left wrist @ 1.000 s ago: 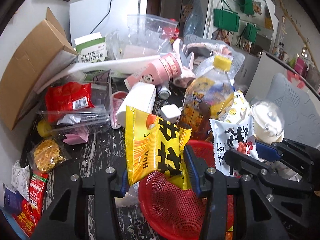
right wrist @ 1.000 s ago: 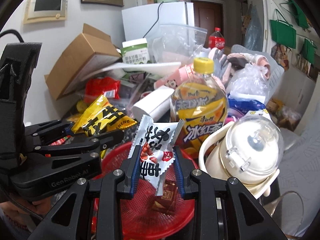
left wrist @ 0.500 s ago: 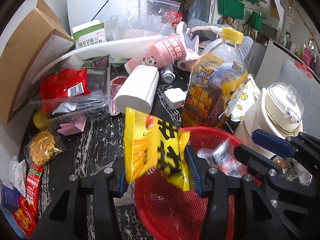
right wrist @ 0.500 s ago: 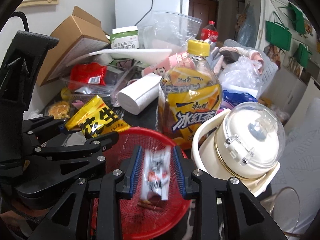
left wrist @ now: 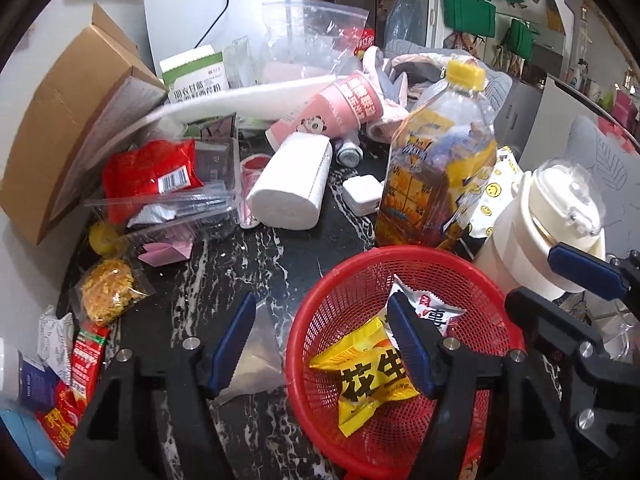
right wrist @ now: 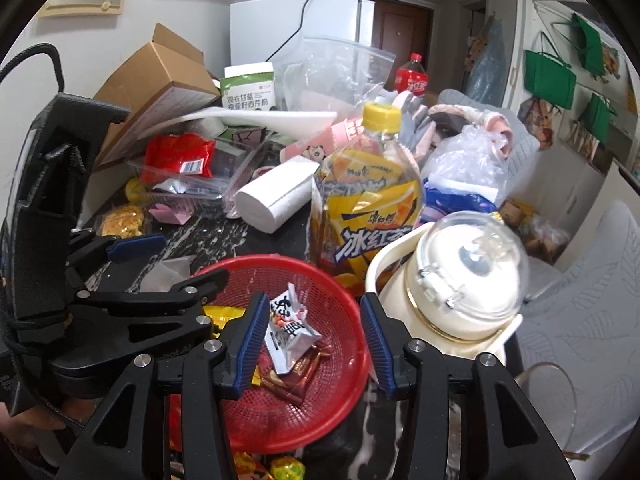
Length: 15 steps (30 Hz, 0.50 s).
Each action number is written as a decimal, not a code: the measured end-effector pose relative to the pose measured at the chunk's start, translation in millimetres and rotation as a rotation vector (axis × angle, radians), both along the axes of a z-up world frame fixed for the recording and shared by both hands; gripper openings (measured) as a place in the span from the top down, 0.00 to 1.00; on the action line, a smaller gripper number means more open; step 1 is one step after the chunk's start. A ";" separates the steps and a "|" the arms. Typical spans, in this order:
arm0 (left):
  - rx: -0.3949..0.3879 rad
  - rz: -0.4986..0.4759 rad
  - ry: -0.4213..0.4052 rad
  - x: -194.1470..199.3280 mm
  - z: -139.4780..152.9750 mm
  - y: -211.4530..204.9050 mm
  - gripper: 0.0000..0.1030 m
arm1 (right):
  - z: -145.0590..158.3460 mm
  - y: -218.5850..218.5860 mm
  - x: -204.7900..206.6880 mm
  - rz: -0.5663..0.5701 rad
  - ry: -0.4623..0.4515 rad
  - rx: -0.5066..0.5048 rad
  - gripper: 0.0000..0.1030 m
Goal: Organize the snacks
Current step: 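Open both grippers to drop the yellow bag and white packet into the basket, then move the left gripper to the seaweed cracker bag while the right gripper approaches the green packet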
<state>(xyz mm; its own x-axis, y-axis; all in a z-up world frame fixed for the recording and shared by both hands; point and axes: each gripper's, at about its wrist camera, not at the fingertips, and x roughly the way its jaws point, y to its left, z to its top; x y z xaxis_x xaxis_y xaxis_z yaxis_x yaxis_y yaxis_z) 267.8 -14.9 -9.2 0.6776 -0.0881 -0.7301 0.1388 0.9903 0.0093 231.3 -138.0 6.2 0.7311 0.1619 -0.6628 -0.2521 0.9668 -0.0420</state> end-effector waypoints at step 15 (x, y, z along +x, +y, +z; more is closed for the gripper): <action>0.007 -0.021 -0.145 -61.2 68.8 -3.5 0.34 | 50.7 -17.7 -50.0 -0.013 -0.087 0.053 0.54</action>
